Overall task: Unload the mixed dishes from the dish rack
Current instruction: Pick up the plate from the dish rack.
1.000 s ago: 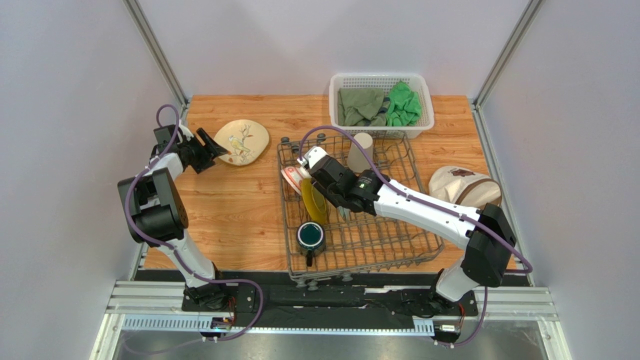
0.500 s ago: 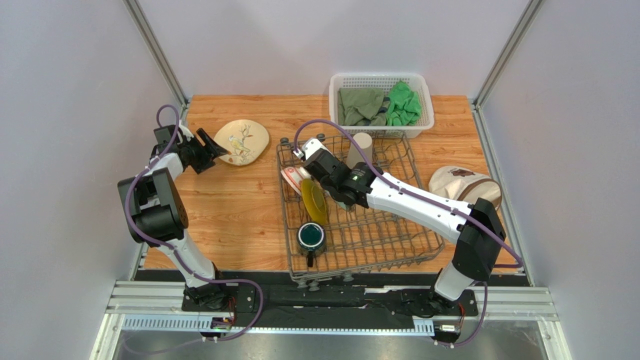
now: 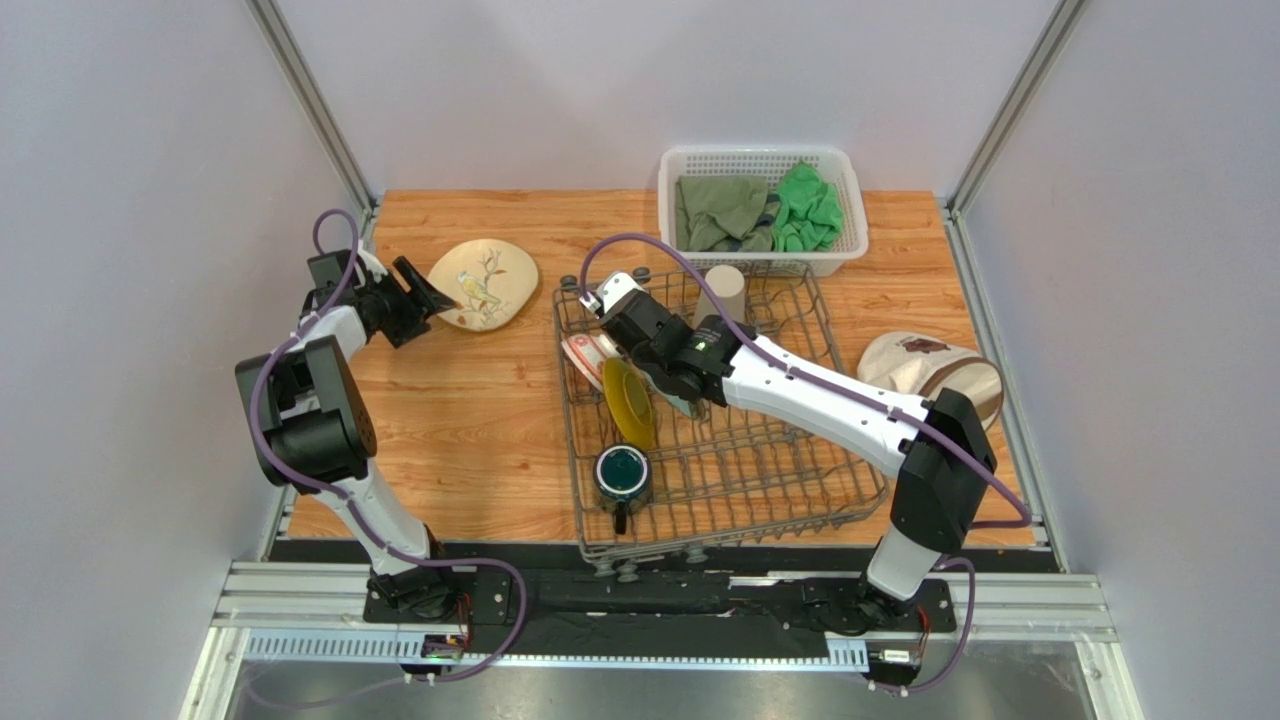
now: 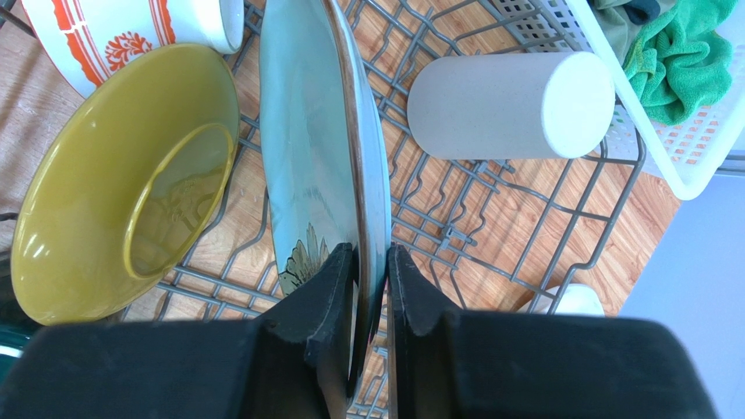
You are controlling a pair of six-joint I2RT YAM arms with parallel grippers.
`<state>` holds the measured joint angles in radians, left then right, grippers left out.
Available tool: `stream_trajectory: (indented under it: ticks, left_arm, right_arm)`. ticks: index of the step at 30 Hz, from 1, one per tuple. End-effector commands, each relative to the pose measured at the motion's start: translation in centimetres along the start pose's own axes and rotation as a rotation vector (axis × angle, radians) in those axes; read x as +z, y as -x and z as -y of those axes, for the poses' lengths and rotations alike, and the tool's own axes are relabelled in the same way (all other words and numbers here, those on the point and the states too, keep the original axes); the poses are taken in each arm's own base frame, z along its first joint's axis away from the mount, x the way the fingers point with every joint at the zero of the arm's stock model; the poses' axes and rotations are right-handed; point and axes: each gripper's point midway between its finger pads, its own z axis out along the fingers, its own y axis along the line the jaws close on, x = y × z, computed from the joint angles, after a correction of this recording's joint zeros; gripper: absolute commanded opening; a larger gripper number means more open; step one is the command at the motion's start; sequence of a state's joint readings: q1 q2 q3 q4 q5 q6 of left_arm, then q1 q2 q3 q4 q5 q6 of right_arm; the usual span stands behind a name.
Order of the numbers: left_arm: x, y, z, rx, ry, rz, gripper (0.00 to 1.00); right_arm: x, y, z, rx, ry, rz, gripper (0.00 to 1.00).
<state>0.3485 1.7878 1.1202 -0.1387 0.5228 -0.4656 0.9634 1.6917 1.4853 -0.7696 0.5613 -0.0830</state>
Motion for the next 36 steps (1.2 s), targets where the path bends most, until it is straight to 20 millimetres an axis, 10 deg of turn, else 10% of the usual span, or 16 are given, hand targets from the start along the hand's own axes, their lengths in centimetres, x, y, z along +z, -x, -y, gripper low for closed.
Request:
stream_trajectory:
  ticks: [1, 20, 30, 36]
  left_arm:
    - [-1.7, 2.7, 2.1, 0.060, -0.043, 0.071, 0.75]
    - [-2.7, 3.9, 3.3, 0.100, -0.067, 0.101, 0.74]
    - [-7.2, 4.5, 11.2, 0.394, -0.367, 0.127, 0.71]
    - [-11.6, 1.4, 18.5, 0.713, -0.633, 0.108, 0.71]
  right_arm:
    - [-0.8, 1.4, 3.0, -0.044, -0.084, 0.008, 0.03]
    - [-3.4, 5.7, 8.9, 0.028, -0.185, 0.091, 0.00]
    - [-7.1, 7.6, 9.8, 0.073, -0.072, 0.220, 0.00]
    - [-9.4, 8.6, 9.3, 0.078, 0.028, 0.314, 0.00]
